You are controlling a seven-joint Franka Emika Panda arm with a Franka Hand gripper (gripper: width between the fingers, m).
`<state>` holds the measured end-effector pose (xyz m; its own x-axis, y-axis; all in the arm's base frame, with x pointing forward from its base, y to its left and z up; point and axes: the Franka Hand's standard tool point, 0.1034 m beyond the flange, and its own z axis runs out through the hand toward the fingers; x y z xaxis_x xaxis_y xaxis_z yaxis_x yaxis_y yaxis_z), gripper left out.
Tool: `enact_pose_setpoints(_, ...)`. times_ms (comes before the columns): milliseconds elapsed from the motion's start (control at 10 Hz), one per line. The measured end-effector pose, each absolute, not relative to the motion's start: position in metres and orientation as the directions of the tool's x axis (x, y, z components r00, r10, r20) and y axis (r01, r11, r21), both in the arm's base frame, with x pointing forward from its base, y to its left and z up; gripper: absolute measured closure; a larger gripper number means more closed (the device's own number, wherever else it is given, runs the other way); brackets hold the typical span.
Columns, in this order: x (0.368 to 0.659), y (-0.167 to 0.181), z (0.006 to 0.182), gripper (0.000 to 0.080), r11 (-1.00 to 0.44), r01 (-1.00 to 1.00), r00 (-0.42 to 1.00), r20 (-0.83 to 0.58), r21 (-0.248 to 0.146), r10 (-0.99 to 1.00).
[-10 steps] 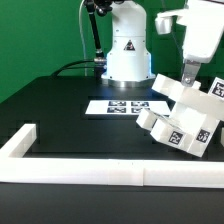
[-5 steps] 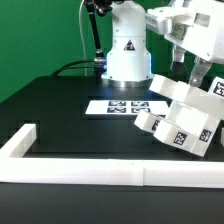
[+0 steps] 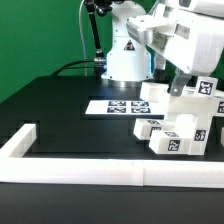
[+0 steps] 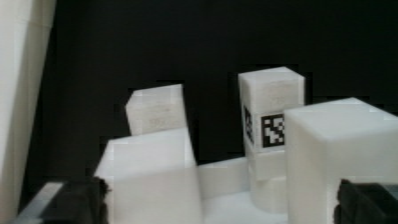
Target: Assemble chair
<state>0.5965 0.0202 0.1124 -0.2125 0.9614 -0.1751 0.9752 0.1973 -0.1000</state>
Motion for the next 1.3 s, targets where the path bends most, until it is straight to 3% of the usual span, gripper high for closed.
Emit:
enact_pose_setpoints(200,0.595,0.01,0.104,0.0151,0.181,0.977,-0.199,-0.174,-0.113,0.964)
enact_pose_setpoints(500,0.597,0.007,0.108,0.0151,0.171,0.979,-0.188,-0.176,-0.107,0.966)
enact_pose_setpoints(1100,0.602,0.039,0.145,0.0151,0.088,0.994,-0.098,-0.186,-0.065,0.978)
enact_pose_setpoints(1300,0.606,0.057,0.153,0.0151,-0.061,0.997,0.052,-0.196,-0.042,0.979)
